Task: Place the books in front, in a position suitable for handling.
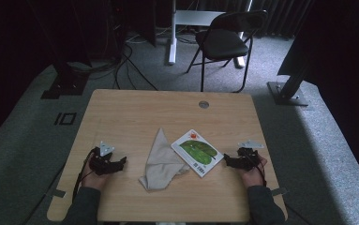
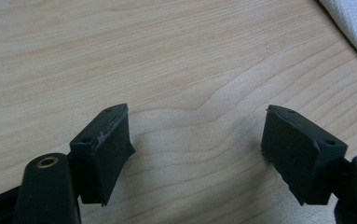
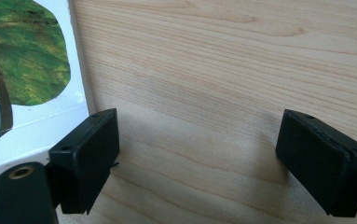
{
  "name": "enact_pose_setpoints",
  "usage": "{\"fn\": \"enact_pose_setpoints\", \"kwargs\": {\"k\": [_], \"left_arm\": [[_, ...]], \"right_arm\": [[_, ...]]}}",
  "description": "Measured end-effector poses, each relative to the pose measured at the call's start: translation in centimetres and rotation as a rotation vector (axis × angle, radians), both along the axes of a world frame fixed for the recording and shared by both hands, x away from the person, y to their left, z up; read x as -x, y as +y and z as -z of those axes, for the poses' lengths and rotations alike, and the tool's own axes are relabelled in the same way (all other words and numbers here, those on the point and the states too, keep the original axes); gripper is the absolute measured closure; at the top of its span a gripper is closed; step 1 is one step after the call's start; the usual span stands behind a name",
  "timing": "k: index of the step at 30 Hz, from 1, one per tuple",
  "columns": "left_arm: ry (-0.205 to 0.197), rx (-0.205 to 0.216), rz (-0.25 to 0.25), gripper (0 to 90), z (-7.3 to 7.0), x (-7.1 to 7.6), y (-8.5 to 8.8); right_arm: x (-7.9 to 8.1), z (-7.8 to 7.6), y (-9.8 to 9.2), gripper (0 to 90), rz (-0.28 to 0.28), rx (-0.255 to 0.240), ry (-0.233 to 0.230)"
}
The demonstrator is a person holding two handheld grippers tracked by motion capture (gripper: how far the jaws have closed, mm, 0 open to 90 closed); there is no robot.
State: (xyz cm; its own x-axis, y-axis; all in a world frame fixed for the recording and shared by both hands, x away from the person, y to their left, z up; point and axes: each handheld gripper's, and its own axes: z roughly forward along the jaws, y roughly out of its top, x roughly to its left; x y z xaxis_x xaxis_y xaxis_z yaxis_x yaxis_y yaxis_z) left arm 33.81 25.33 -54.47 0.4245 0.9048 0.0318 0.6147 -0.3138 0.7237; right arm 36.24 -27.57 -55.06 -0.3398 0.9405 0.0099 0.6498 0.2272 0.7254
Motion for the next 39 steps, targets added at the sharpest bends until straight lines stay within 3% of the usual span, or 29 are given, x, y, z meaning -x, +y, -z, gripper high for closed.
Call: {"fn": "enact_pose_setpoints", "kwargs": {"k": [17,28,36,39], "left_arm": [[0.009,0.013,0.001,27.3,0.0,0.0,0.1],[0.009,0.013,0.001,27.3,0.0,0.0,0.1],[0.009,0.013,0.001,27.3,0.0,0.0,0.1],[0.009,0.014,0.0,27.3,0.0,0.0,0.1]], "right_arm": [[0.2,0.0,0.1,13.7,0.009,-0.002,-0.001],[0.6,-0.2,-0.2,23.5,0.015,-0.021,-0.014],[1.3,-1.0,0.5,23.5,-0.01,-0.021,-0.054],[1.8,-1.8,1.5,23.5,-0.04,-0.01,-0.089]]}}
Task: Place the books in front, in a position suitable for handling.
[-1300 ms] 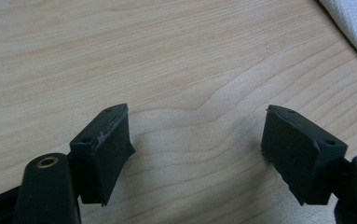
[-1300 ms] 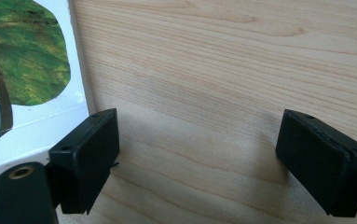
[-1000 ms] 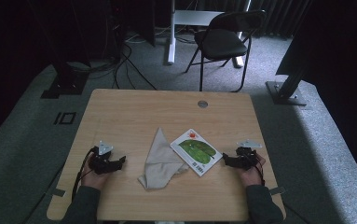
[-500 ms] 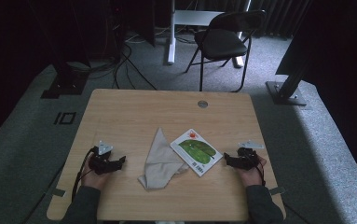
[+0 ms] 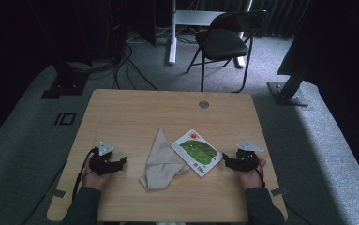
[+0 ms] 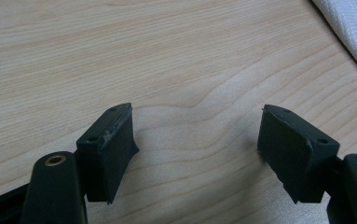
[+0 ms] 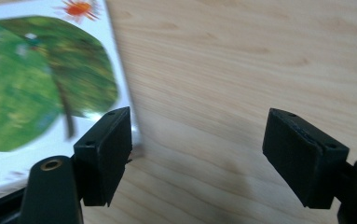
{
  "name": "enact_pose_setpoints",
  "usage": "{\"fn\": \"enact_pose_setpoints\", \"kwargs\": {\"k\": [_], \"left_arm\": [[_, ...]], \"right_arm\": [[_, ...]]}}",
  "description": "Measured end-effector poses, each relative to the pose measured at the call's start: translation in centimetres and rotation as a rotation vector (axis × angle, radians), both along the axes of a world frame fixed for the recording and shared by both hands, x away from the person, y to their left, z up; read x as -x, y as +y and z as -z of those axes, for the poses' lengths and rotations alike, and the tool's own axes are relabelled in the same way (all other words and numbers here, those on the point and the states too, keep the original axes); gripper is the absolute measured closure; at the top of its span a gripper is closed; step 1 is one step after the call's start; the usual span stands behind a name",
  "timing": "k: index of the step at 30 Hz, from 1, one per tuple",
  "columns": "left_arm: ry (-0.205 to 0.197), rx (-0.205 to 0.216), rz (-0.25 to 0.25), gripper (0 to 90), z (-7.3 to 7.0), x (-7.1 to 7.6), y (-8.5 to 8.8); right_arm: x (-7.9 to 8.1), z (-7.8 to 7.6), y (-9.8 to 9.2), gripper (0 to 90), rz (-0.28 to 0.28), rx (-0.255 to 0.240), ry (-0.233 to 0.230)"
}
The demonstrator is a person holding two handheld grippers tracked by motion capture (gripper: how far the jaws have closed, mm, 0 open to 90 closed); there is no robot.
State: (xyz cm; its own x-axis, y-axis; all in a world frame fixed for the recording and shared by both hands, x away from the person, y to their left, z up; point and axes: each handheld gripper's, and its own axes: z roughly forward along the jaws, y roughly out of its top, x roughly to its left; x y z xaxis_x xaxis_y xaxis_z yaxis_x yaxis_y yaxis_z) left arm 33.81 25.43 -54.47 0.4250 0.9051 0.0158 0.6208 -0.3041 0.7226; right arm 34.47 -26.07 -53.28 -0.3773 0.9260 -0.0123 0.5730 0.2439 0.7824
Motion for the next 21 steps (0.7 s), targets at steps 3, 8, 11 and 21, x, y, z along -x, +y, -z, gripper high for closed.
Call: {"fn": "enact_pose_setpoints", "kwargs": {"k": [3,8,11,21], "left_arm": [[0.0,0.001,-0.001,27.3,0.0,0.0,0.0],[0.0,0.0,-0.001,27.3,0.0,0.0,0.0],[0.0,0.0,-0.001,27.3,0.0,0.0,0.0],[0.0,0.001,-0.004,27.3,0.0,0.0,0.0]], "right_arm": [[0.2,-0.4,0.8,23.5,-0.024,0.011,-0.018],[0.7,-1.0,1.9,23.5,-0.064,0.012,-0.035],[0.9,-1.4,2.5,23.4,-0.084,0.013,-0.044],[2.0,-2.3,8.0,23.2,-0.27,0.011,-0.063]]}}
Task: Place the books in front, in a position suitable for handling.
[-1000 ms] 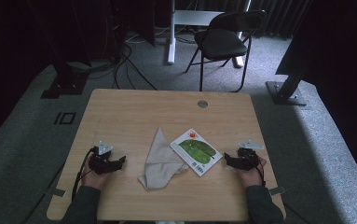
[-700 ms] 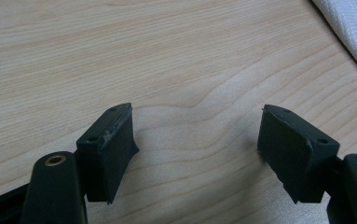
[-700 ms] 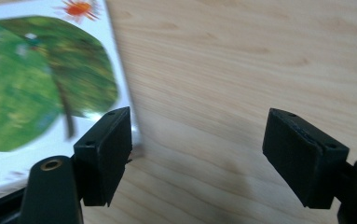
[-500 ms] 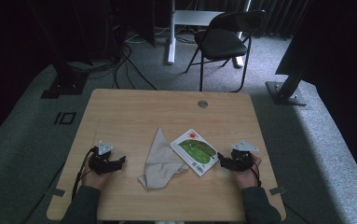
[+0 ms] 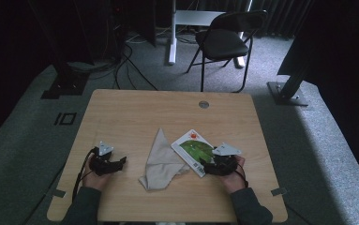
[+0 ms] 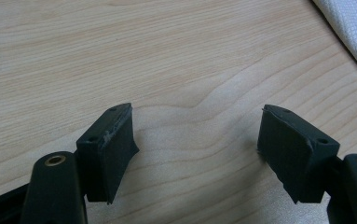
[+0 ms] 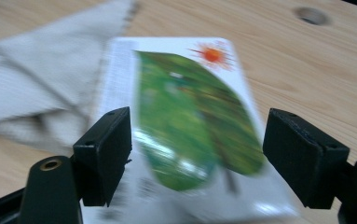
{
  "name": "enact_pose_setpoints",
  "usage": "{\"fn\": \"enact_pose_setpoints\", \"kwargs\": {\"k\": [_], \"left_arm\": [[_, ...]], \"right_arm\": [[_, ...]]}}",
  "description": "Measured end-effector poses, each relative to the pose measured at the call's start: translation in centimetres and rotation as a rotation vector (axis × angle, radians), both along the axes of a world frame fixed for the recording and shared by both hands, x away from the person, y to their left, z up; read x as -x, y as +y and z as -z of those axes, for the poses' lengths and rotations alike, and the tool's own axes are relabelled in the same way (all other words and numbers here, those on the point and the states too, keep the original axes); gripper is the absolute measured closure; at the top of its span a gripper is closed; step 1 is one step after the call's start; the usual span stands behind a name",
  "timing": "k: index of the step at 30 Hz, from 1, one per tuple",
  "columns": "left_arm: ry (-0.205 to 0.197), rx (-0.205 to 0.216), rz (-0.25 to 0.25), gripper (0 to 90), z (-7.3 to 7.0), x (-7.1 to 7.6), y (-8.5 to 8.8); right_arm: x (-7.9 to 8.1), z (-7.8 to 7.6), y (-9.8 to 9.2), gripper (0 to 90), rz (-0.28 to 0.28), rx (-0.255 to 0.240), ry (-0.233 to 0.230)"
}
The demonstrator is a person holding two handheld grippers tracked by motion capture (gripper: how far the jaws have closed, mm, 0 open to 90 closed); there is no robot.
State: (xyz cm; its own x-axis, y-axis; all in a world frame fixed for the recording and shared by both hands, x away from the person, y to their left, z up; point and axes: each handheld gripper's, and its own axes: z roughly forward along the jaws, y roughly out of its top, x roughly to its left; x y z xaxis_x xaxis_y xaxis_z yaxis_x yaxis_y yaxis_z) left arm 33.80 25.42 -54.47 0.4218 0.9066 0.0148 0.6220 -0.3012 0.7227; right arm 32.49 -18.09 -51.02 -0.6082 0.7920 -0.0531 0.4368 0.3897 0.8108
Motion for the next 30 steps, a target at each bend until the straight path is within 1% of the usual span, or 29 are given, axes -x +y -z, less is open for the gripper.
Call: {"fn": "enact_pose_setpoints", "kwargs": {"k": [1,2,3,5,6,7,8,9,10,11,14,15,16,17,18,19,21,22,23,24,26,27,28,29,30], "left_arm": [[0.0,0.0,0.0,27.3,0.0,0.0,0.0],[0.0,0.0,0.0,27.3,0.0,0.0,0.0],[0.0,0.0,0.0,27.2,0.0,0.0,0.0],[0.0,0.0,0.0,27.2,0.0,0.0,0.0],[0.0,0.0,0.0,27.3,0.0,0.0,0.0],[0.0,0.0,0.0,27.2,0.0,0.0,0.0],[0.0,0.0,0.0,27.3,0.0,0.0,0.0],[0.0,0.0,0.0,27.2,0.0,0.0,0.0],[0.0,0.0,-0.001,27.2,0.0,0.0,0.0],[0.0,0.0,-0.001,27.2,0.0,0.0,0.0],[0.0,0.0,-0.001,27.2,0.0,0.0,0.0],[0.0,0.0,-0.001,27.2,0.0,0.0,0.0],[0.0,0.0,-0.001,27.2,0.0,0.0,0.0],[0.0,0.0,-0.001,27.2,0.0,0.0,0.0],[0.0,0.0,-0.001,27.3,0.0,0.0,0.0],[0.0,0.0,-0.001,27.2,0.0,0.0,0.0],[0.0,0.0,-0.001,27.2,0.0,0.0,0.0],[0.0,0.0,-0.001,27.2,0.0,0.0,0.0],[0.0,0.0,-0.001,27.3,0.0,0.0,0.0],[0.0,0.0,-0.001,27.2,0.0,0.0,0.0],[0.0,-0.001,-0.001,27.2,0.0,0.0,0.0],[0.0,-0.001,-0.001,27.2,0.0,0.0,0.0],[0.0,-0.001,-0.001,27.2,0.0,0.0,0.0],[0.0,-0.001,-0.001,27.2,0.0,0.0,0.0],[0.0,-0.001,-0.001,27.2,0.0,0.0,0.0]], "right_arm": [[0.1,-0.1,0.7,22.7,-0.021,-0.006,0.003],[0.1,-0.1,0.7,22.7,-0.021,-0.006,0.003],[0.3,-0.1,2.1,21.6,-0.07,0.006,0.006],[0.5,-0.1,3.6,21.4,-0.119,0.009,0.011],[0.5,-0.1,3.6,21.4,-0.119,0.009,0.011],[0.6,-0.1,5.1,20.9,-0.166,0.006,0.018],[0.7,-0.1,5.8,20.8,-0.189,0.015,0.017],[0.7,-0.1,5.8,20.8,-0.189,0.015,0.017],[0.6,-0.1,7.3,20.7,-0.232,0.014,0.024],[0.5,0.0,8.0,20.5,-0.25,0.015,0.036],[0.0,0.6,10.2,20.2,-0.297,0.057,0.054],[-0.2,0.8,10.6,20.2,-0.307,0.065,0.055],[-0.2,0.8,10.6,20.2,-0.307,0.065,0.055],[-0.4,1.0,11.1,20.1,-0.318,0.077,0.064],[-0.8,1.7,12.1,20.0,-0.33,0.099,0.086],[-0.8,1.7,12.1,20.0,-0.33,0.099,0.086],[-1.2,2.5,12.7,21.7,-0.335,0.114,0.11],[-1.2,2.5,12.7,21.7,-0.335,0.114,0.11],[-1.2,2.8,12.9,22.7,-0.341,0.127,0.113],[-1.2,3.1,13.0,26.3,-0.359,0.111,0.148],[-1.2,3.2,13.0,27.4,-0.365,0.109,0.149],[-1.1,3.2,13.1,30.2,-0.366,0.11,0.15],[-1.0,3.0,13.1,38.1,-0.387,0.117,0.155],[-1.0,3.0,13.1,38.1,-0.387,0.117,0.155],[-0.9,2.9,13.1,43.2,-0.399,0.119,0.152]]}}
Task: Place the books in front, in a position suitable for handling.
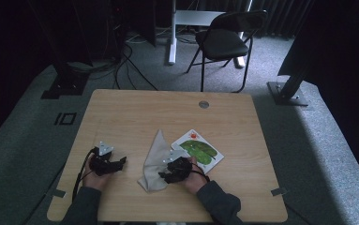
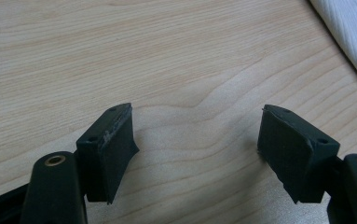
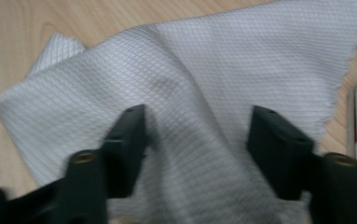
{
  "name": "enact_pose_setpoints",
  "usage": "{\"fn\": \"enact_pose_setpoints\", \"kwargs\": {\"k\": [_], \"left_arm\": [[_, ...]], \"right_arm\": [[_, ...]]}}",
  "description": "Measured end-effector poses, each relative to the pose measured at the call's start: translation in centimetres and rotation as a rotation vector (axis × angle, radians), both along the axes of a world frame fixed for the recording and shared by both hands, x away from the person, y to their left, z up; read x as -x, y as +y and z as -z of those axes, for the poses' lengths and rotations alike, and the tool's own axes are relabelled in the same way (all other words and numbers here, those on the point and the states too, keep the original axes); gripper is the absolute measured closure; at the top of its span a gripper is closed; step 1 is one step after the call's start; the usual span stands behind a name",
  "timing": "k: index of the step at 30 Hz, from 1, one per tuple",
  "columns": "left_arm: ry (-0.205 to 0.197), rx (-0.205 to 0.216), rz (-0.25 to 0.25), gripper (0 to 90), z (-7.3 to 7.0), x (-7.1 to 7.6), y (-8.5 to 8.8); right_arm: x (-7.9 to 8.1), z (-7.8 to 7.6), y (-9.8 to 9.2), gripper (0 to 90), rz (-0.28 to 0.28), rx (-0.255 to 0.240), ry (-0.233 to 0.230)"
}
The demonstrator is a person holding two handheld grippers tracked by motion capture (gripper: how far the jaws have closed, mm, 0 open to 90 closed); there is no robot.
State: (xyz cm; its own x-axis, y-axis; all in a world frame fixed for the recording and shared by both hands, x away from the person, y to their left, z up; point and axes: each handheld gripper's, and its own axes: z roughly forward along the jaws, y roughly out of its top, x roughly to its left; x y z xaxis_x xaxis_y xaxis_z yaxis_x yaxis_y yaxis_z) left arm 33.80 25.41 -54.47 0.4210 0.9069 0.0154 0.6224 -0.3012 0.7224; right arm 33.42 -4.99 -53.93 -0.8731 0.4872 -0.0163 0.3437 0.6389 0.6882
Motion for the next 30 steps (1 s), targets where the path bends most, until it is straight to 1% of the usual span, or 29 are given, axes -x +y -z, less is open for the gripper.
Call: {"fn": "enact_pose_setpoints", "kwargs": {"k": [1,3,4,5,6,7,8,9,10,11,12,15,17,19,22,23,24,25,27,28,30], "left_arm": [[0.0,0.0,0.0,27.2,0.0,0.0,0.0],[0.0,0.001,0.0,27.2,0.0,0.0,0.0],[0.0,0.001,-0.001,27.2,0.0,0.0,0.0],[0.0,0.001,-0.001,27.2,0.0,0.0,0.0],[0.0,0.0,-0.001,27.2,0.0,0.0,0.0],[0.0,0.0,-0.001,27.2,0.0,0.0,0.0],[0.0,0.0,-0.001,27.2,0.0,0.0,0.0],[-0.001,0.0,-0.001,27.2,0.0,0.0,0.0],[0.0,-0.001,-0.001,27.2,0.0,0.0,0.0],[-0.001,-0.002,-0.001,27.2,0.0,0.0,0.0],[-0.001,-0.002,-0.002,27.2,0.0,0.0,0.0],[-0.001,-0.003,-0.001,27.3,0.0,0.0,0.0],[-0.002,-0.003,-0.001,27.3,0.0,0.0,0.0],[-0.003,-0.004,-0.001,27.3,0.0,0.0,0.0],[-0.007,-0.006,-0.001,27.6,0.0,0.1,-0.1],[-0.011,-0.008,-0.002,28.0,0.0,0.1,-0.1],[-0.013,-0.012,0.002,28.0,0.0,0.1,-0.2],[-0.016,-0.013,0.005,28.7,0.0,0.2,-0.2],[-0.016,-0.009,0.01,30.9,0.0,0.2,-0.2],[-0.008,0.003,0.01,31.7,0.0,0.1,-0.1],[-0.01,0.005,0.011,32.8,0.0,0.1,-0.2]], "right_arm": [[0.0,-0.1,0.0,50.0,-0.001,0.002,0.001],[0.1,-0.2,-0.1,68.0,-0.004,0.005,-0.006],[0.1,-0.3,-0.1,74.3,-0.003,0.009,-0.008],[0.1,-0.3,-0.2,78.8,-0.002,0.014,-0.011],[0.0,-0.3,-0.3,82.4,-0.004,0.008,-0.011],[-0.1,-0.4,-0.5,84.2,-0.004,0.004,-0.015],[0.0,-0.6,-0.8,85.4,0.009,0.004,-0.041],[0.0,-0.6,-0.8,85.4,0.009,0.004,-0.041],[0.0,-0.9,-1.0,85.6,0.018,-0.006,-0.048],[0.0,-1.5,-1.7,85.8,0.036,-0.023,-0.076],[0.0,-1.5,-1.7,85.8,0.036,-0.023,-0.076],[-0.1,-2.7,-2.9,85.8,0.08,-0.036,-0.124],[-0.5,-3.8,-4.2,86.0,0.119,-0.039,-0.174],[-0.6,-4.3,-4.8,85.9,0.137,-0.051,-0.183],[-1.0,-5.4,-6.4,86.0,0.186,-0.077,-0.219],[-1.4,-6.2,-7.7,86.0,0.229,-0.096,-0.24],[-1.4,-6.2,-7.7,86.0,0.229,-0.096,-0.24],[-1.6,-6.4,-8.2,86.0,0.243,-0.1,-0.245],[-2.1,-7.0,-9.4,86.0,0.29,-0.105,-0.263],[-2.3,-7.2,-10.0,86.0,0.315,-0.106,-0.267],[-2.7,-7.4,-11.2,86.0,0.355,-0.115,-0.27]]}}
